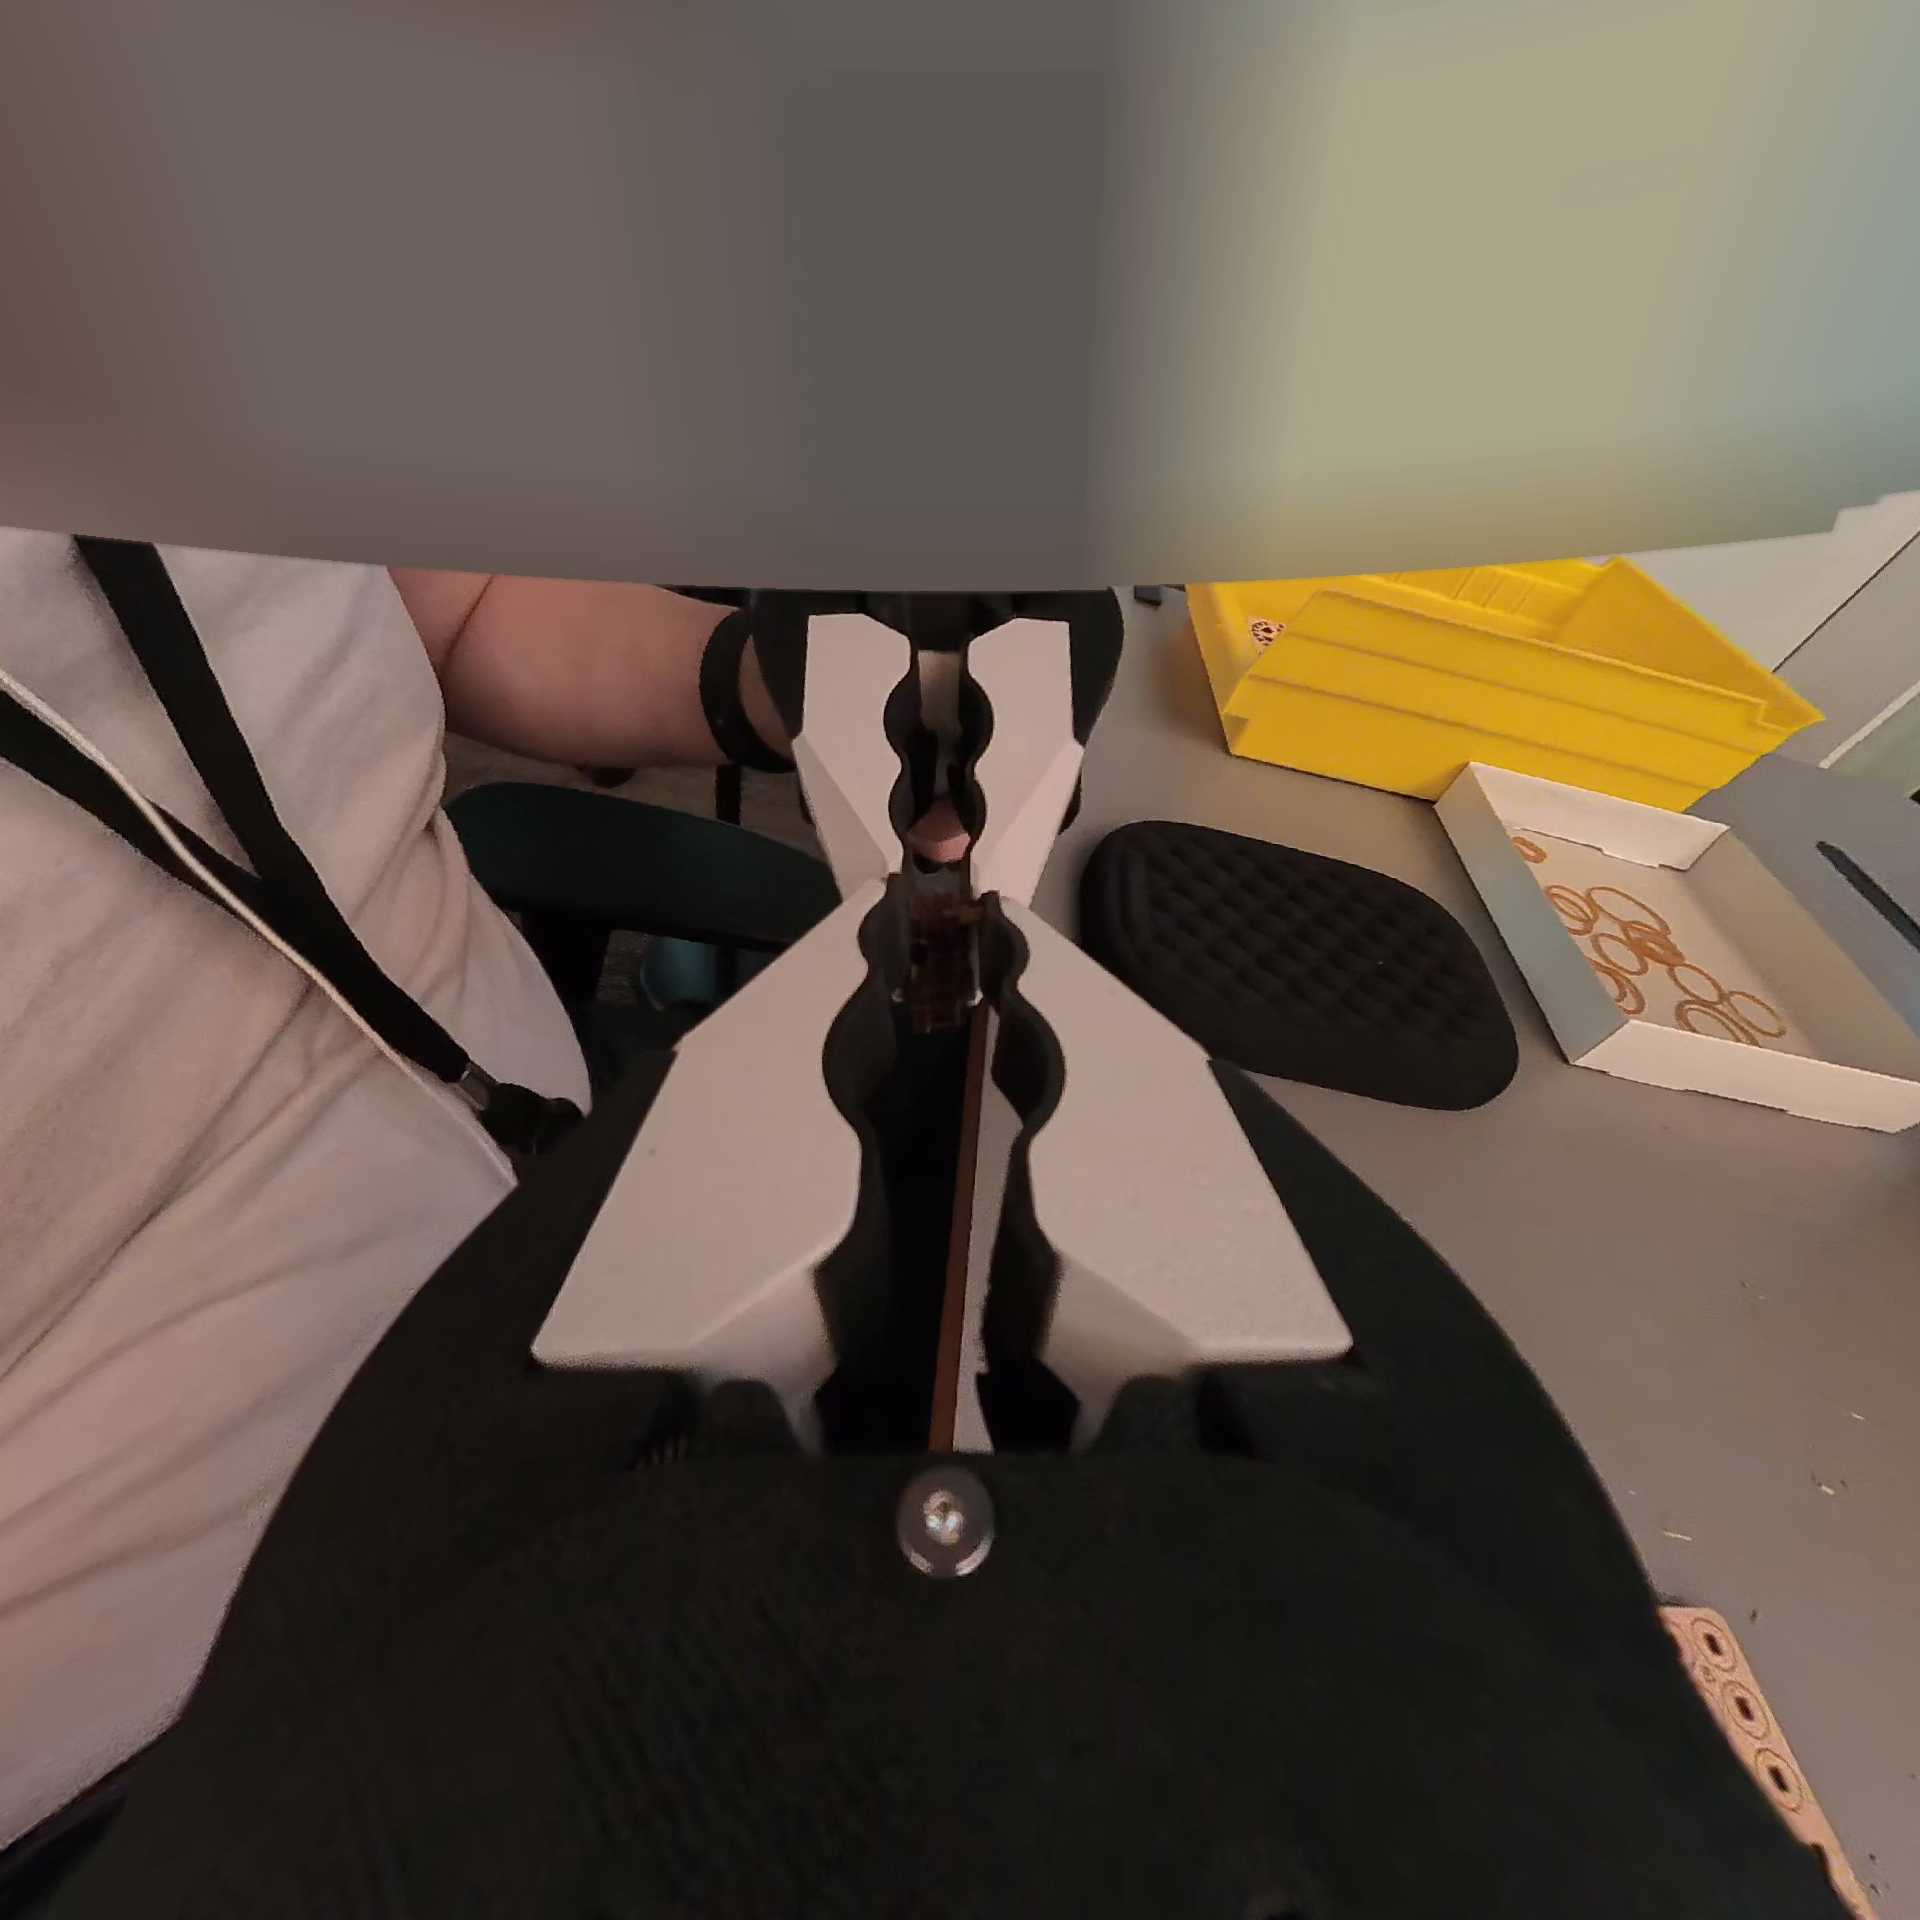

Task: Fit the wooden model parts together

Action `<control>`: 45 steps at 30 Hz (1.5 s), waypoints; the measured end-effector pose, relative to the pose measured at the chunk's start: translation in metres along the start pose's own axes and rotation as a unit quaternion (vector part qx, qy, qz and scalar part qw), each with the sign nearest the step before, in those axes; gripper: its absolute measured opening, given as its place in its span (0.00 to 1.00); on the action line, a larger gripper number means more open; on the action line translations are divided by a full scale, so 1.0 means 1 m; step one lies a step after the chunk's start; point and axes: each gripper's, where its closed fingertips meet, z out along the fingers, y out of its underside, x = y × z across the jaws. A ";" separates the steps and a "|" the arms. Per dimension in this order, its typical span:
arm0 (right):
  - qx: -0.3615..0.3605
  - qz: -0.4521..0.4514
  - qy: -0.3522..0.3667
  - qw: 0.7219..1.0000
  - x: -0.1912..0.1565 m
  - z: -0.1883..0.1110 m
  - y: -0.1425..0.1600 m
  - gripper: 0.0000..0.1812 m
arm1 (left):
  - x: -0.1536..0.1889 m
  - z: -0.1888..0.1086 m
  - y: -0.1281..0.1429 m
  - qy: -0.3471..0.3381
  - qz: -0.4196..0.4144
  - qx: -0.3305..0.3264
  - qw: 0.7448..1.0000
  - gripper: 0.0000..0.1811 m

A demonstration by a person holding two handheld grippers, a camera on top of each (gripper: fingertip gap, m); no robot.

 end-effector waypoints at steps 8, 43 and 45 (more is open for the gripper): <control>0.024 -0.019 0.029 0.999 -0.001 0.002 -0.002 0.06 | 0.001 -0.003 0.000 0.002 -0.006 0.007 1.000 0.04; 0.149 0.251 0.021 0.956 0.024 -0.004 -0.001 0.06 | -0.018 -0.003 -0.006 0.007 -0.173 0.082 0.982 0.05; 0.149 0.247 0.028 0.957 0.025 -0.004 0.000 0.06 | -0.018 -0.002 -0.005 0.005 -0.170 0.075 0.983 0.05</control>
